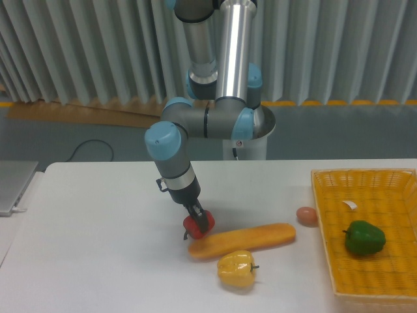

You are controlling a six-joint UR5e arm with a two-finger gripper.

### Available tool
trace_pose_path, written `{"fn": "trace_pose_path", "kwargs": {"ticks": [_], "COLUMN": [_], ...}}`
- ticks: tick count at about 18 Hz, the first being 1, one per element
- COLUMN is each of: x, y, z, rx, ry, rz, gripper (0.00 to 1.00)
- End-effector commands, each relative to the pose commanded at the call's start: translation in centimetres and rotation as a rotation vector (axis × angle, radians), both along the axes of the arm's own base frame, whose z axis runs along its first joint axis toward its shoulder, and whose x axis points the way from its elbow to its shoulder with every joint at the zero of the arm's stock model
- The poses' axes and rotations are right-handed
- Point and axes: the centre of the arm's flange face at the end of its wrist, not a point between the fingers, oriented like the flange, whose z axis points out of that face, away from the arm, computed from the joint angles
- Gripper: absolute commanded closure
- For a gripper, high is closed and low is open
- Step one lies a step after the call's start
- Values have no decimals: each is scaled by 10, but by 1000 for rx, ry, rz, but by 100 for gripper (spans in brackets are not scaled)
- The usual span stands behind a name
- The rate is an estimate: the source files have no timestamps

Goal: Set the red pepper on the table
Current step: 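Open the gripper to release the red pepper, then raise the open gripper up away from the red pepper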

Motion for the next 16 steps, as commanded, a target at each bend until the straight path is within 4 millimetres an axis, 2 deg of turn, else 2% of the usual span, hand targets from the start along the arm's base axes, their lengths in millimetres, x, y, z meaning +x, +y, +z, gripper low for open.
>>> {"fn": "trace_pose_path", "kwargs": {"ticks": [2,4,6,12,15,16], "x": [0,-1,-2,-4,-15,-22], "y": [0,2,2,3,9,4], "z": [1,4,4,11,41,53], "rx": [0,6,4,16,67,81], "ry": [0,5,11,17,42,52], "rz": [-6,-6,-4,-1,19,20], "gripper": [24,20,4,1,0,0]}}
